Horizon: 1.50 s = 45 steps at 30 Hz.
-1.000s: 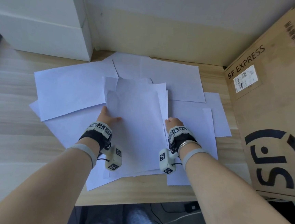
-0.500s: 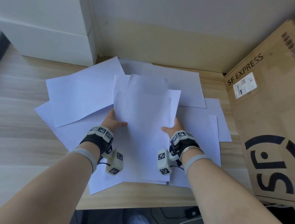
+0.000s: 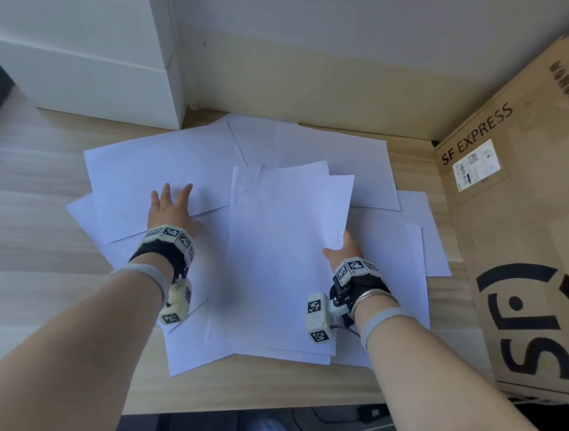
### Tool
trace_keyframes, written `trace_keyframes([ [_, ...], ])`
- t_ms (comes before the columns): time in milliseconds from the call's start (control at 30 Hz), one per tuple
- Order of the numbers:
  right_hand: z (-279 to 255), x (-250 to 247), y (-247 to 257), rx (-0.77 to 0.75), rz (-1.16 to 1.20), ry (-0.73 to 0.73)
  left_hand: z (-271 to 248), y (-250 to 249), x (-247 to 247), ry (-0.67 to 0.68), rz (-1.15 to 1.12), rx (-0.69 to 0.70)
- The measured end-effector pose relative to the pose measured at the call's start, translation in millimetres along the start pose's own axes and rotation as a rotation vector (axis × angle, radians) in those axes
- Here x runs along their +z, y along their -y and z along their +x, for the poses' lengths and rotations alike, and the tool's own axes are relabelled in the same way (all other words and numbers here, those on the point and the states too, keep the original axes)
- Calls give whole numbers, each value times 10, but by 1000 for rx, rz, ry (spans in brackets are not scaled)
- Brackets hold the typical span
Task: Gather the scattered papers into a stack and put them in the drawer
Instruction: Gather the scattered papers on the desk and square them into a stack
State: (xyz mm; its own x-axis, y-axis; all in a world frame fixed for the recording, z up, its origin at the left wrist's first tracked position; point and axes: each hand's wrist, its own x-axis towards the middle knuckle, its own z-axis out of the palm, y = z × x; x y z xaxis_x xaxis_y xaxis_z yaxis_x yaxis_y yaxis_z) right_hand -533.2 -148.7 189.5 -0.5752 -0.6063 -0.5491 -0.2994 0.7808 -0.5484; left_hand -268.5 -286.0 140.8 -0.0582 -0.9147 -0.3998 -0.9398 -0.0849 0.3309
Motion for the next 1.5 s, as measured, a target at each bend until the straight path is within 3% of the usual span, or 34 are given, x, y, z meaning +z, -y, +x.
trace_keyframes([
  [500, 116, -1, -77, 68, 9, -36, 20, -166, -241, -1, 271, 2],
  [700, 169, -51, -120, 106, -23, -90, -85, -262, -429, -49, 106, 27],
  [933, 140, 98, 56, 56, -17, -6, -423, -834, -178, 253, -14, 249],
  [1200, 101, 219, 88, 40, 120, 72, -673, -1197, 219, 655, -478, 157],
  [1400, 120, 329, 36, 34, 47, 122, -724, -1176, 318, 765, -591, 111],
  [1467, 126, 343, 15, 8, 39, 83, -679, -1137, 312, 711, -605, 148],
  [1500, 126, 340, 6, -13, 43, 61, -637, -1098, 286, 622, -583, 188],
])
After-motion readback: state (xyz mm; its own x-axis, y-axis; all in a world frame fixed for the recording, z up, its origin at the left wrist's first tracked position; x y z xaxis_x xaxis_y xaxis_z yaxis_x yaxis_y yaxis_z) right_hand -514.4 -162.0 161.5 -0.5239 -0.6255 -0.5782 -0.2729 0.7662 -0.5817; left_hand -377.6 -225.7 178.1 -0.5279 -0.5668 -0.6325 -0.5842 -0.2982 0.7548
